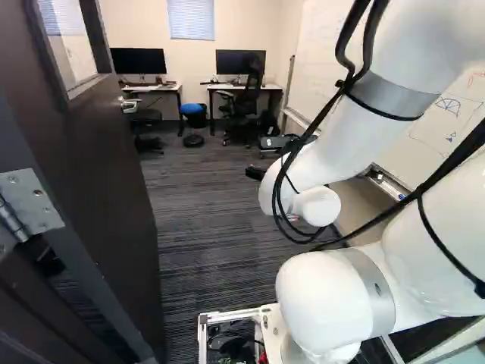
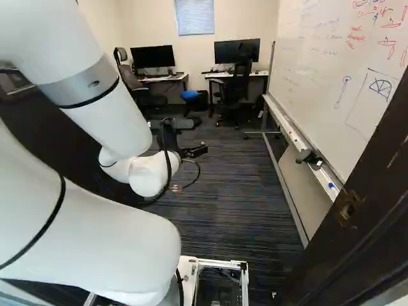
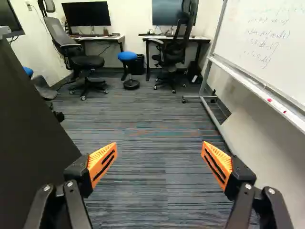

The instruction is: Open the door and move inside

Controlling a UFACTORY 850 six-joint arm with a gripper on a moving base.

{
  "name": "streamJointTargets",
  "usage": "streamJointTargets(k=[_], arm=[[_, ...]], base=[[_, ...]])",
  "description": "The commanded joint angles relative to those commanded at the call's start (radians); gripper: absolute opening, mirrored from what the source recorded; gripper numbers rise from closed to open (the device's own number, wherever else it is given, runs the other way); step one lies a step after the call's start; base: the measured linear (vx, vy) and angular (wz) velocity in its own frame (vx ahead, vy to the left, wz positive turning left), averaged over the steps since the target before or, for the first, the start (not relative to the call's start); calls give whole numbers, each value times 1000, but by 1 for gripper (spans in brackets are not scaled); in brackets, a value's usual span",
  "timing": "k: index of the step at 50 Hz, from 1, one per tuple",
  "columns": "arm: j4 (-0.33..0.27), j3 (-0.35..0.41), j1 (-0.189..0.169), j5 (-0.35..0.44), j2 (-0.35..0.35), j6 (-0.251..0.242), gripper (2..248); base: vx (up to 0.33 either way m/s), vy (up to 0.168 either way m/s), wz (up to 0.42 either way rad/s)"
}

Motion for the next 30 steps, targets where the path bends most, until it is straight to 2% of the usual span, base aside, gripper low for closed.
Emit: streamJointTargets(k=[30], arm=[[0, 0, 0, 0, 0, 0, 247]], base=[[168, 1, -8]])
